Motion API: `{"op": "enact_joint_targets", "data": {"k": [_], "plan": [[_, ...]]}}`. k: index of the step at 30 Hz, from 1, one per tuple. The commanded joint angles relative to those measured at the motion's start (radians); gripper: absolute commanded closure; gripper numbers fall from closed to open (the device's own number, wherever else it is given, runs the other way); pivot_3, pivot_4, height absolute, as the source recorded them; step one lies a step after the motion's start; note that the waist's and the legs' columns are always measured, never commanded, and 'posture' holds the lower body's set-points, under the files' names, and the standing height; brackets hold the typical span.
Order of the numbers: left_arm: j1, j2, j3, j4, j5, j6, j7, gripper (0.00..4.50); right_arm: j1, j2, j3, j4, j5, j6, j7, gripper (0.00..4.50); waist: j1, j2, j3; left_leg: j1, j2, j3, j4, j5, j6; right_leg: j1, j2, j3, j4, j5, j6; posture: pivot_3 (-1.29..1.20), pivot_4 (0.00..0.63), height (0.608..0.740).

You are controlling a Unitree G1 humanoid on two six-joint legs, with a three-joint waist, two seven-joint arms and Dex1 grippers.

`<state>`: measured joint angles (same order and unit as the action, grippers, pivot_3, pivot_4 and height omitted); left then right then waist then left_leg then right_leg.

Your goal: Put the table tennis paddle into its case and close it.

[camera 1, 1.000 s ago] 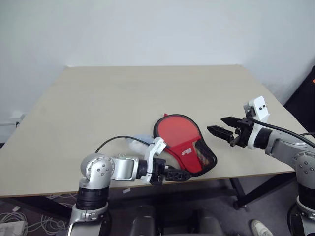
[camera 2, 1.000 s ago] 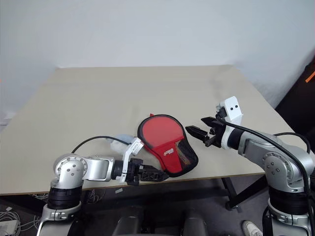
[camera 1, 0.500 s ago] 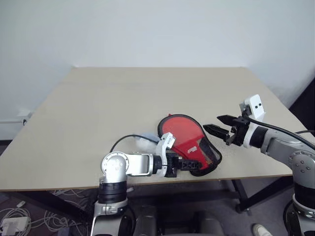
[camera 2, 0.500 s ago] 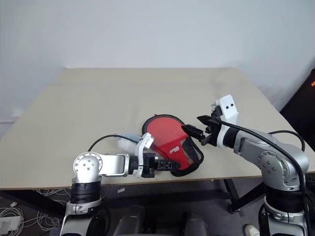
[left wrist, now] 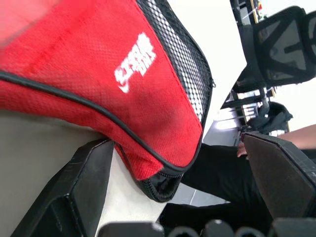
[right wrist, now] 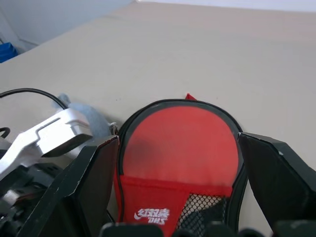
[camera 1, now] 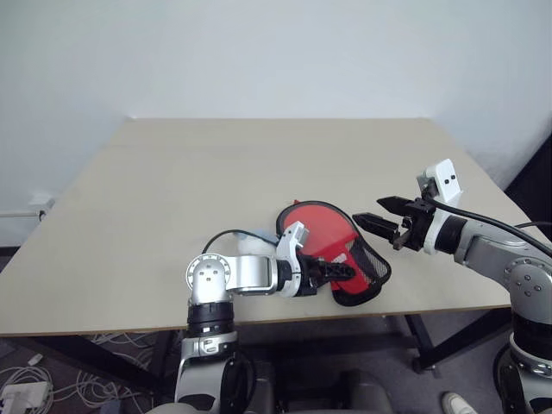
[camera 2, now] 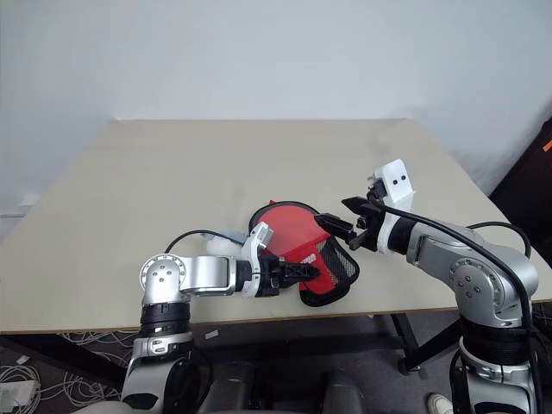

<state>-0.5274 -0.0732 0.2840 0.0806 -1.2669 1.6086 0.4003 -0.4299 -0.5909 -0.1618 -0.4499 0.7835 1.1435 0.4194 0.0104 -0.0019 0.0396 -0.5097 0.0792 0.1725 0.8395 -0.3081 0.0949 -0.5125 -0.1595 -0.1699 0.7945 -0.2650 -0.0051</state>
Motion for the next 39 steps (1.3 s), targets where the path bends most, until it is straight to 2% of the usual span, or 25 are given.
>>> {"op": "enact_joint_targets", "data": {"k": [1, 4, 6, 9, 15, 19, 22, 25, 29, 34, 39], "plan": [[-0.018, 0.029, 0.072, 0.074, 0.046, 0.006, 0.188, 0.05, -0.046, -0.011, -0.009, -0.003, 0.003, -0.007, 0.003, 0.30, -0.004, 0.000, 0.000, 0.001, 0.000, 0.000, 0.000, 0.000, 0.000, 0.000, 0.000, 0.000, 0.000, 0.000, 0.000, 0.00, 0.000, 0.654], [-0.030, 0.045, 0.079, 0.111, 0.003, 0.006, 0.271, 0.61, -0.061, -0.006, -0.007, 0.003, 0.007, -0.005, 0.001, 0.30, -0.008, 0.000, 0.000, 0.001, 0.000, -0.001, -0.001, 0.000, 0.001, 0.001, 0.000, -0.001, 0.000, 0.000, 0.000, 0.00, 0.000, 0.654], [-0.036, 0.056, 0.076, 0.136, -0.041, 0.006, 0.322, 1.40, -0.074, -0.002, -0.010, 0.006, 0.013, -0.001, -0.001, 0.30, -0.009, -0.001, 0.000, 0.002, 0.000, -0.002, -0.001, -0.001, 0.001, 0.001, 0.000, -0.001, 0.000, 0.000, 0.000, 0.00, 0.000, 0.654], [-0.039, 0.075, 0.059, 0.177, -0.122, 0.006, 0.402, 2.29, -0.087, 0.009, -0.014, 0.005, 0.022, 0.006, -0.008, 0.30, -0.013, -0.001, 0.000, 0.002, 0.000, -0.003, -0.001, -0.001, 0.001, 0.001, 0.000, -0.002, 0.000, 0.000, 0.000, 0.00, 0.000, 0.654], [-0.031, 0.114, 0.014, 0.236, -0.277, 0.002, 0.529, 4.40, -0.101, 0.028, -0.020, -0.002, 0.031, 0.018, -0.022, 0.30, -0.021, 0.000, -0.001, 0.002, 0.001, -0.008, -0.004, 0.001, -0.003, 0.001, 0.000, -0.006, 0.000, 0.000, -0.001, 0.00, 0.000, 0.654], [-0.020, 0.152, -0.058, 0.249, -0.380, -0.029, 0.561, 4.46, -0.102, 0.032, -0.024, -0.004, 0.033, 0.021, -0.027, 0.30, -0.023, 0.000, -0.001, 0.002, 0.000, -0.011, -0.004, 0.002, -0.005, 0.001, 0.002, -0.007, 0.000, -0.001, -0.002, 0.00, 0.000, 0.654], [-0.031, 0.205, -0.152, 0.242, -0.471, -0.020, 0.484, 4.46, -0.104, 0.033, -0.024, -0.003, 0.034, 0.020, -0.030, 0.30, -0.027, 0.000, -0.001, 0.002, 0.000, -0.012, -0.004, 0.002, -0.005, 0.001, 0.002, -0.008, -0.001, -0.001, -0.002, 0.00, 0.000, 0.654], [-0.049, 0.294, -0.274, 0.212, -0.573, -0.004, 0.379, 4.46, -0.108, 0.033, -0.021, 0.002, 0.034, 0.017, -0.031, 0.30, -0.029, 0.000, 0.000, 0.000, 0.000, -0.012, -0.005, 0.002, -0.005, 0.000, 0.002, -0.008, -0.001, -0.002, -0.003, 0.00, 0.000, 0.654], [-0.077, 0.464, -0.451, 0.151, -0.696, -0.002, 0.211, 4.46, -0.114, 0.036, -0.011, 0.013, 0.031, 0.011, -0.024, 0.30, -0.029, 0.000, 0.000, -0.007, 0.000, -0.013, -0.005, 0.003, -0.006, -0.006, 0.002, -0.009, -0.001, -0.002, -0.003, 0.00, 0.000, 0.654], [-0.125, 0.634, -0.599, 0.041, -0.705, 0.006, -0.030, 4.46, -0.123, 0.043, 0.013, 0.028, 0.021, -0.002, -0.011, 0.30, -0.030, 0.001, 0.001, -0.013, -0.001, -0.011, -0.005, 0.003, -0.006, -0.012, 0.003, -0.008, -0.001, -0.002, -0.003, 0.00, 0.000, 0.654], [-0.152, 0.736, -0.687, -0.072, -0.690, -0.003, -0.182, 4.46, -0.130, 0.052, 0.030, 0.037, 0.016, -0.008, -0.002, 0.30, -0.030, 0.002, 0.002, -0.016, -0.002, -0.011, -0.005, 0.004, -0.008, -0.015, 0.003, -0.007, -0.001, -0.002, -0.003, 0.00, 0.000, 0.654]]}}
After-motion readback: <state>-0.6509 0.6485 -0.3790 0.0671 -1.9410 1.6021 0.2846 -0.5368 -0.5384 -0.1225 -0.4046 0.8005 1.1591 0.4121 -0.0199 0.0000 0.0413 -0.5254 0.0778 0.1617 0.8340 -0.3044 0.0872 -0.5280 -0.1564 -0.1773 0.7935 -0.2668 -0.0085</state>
